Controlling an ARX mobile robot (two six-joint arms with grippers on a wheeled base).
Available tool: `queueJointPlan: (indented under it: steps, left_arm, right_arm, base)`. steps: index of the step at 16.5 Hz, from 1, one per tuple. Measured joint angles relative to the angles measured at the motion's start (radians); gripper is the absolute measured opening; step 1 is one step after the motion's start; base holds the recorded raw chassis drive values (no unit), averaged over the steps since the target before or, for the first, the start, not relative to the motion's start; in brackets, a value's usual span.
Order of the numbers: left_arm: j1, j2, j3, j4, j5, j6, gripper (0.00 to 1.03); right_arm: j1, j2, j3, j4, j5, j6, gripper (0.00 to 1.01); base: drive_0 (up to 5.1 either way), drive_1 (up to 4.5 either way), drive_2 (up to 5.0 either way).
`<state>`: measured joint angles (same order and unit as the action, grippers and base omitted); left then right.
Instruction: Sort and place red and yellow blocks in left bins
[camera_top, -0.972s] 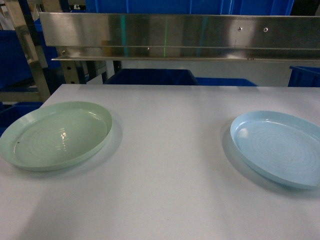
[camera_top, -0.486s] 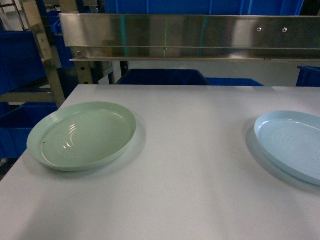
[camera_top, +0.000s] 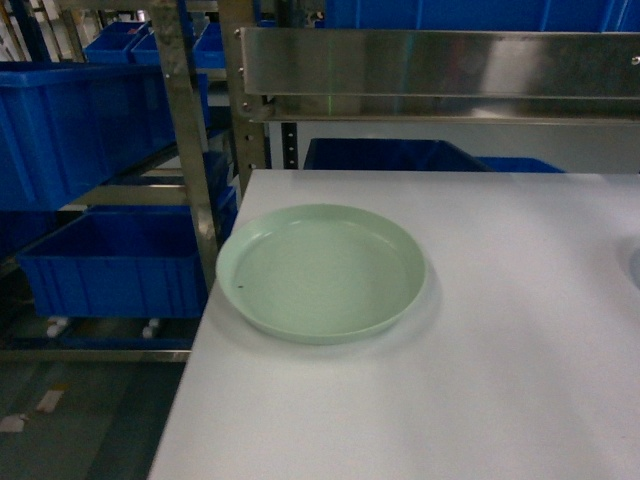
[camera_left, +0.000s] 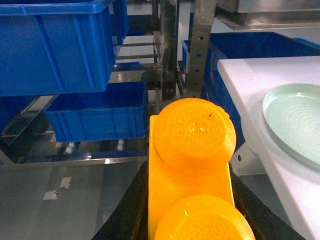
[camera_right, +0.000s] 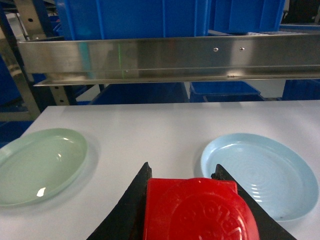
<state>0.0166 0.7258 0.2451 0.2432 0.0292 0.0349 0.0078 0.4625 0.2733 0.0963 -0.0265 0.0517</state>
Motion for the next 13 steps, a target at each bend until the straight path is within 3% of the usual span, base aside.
queueJointPlan:
  steps: [13]
  left_arm:
    - [0.000,0.000,0.000,0.003,0.000,0.000,0.27]
  right_arm:
    - [0.000,0.000,-0.001,0.000,0.000,0.000,0.28]
  base:
    - [-4.9,1.43,3.4]
